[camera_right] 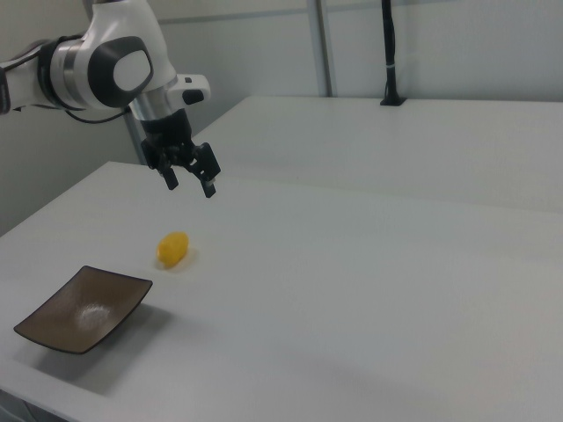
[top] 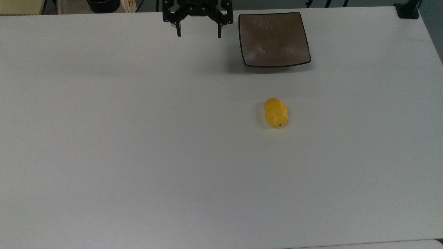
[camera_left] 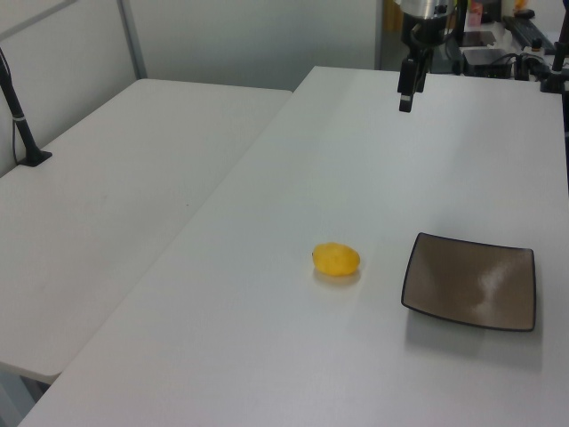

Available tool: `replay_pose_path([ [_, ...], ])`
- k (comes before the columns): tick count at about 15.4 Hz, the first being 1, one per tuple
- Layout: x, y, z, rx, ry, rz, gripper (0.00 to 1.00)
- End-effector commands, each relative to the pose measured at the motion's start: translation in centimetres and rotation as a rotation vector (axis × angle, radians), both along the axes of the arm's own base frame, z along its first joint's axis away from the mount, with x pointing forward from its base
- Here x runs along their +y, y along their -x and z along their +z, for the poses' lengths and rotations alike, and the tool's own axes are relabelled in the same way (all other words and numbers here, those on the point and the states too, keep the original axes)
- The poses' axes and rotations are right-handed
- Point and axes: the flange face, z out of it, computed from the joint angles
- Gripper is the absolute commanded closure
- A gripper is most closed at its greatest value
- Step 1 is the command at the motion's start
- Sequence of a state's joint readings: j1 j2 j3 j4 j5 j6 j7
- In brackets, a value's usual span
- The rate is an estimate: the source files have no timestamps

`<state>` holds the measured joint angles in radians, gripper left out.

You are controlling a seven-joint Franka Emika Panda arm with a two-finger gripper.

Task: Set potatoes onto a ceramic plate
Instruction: 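Move the open gripper toward the yellow potato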

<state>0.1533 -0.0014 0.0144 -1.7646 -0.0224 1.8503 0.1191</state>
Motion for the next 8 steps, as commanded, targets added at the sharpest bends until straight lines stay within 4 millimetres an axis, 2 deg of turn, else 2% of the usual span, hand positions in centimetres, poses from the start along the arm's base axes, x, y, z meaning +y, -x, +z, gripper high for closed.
replay_pose_path([
  [1, 1.9, -0.4, -1.4, -0.019, -0.026, 0.025, 0.00],
  [4, 4.1, -1.6, -3.0, -0.047, -0.034, 0.056, 0.00],
  [8, 6.0, -2.2, -5.1, -0.030, -0.037, 0.061, 0.00],
])
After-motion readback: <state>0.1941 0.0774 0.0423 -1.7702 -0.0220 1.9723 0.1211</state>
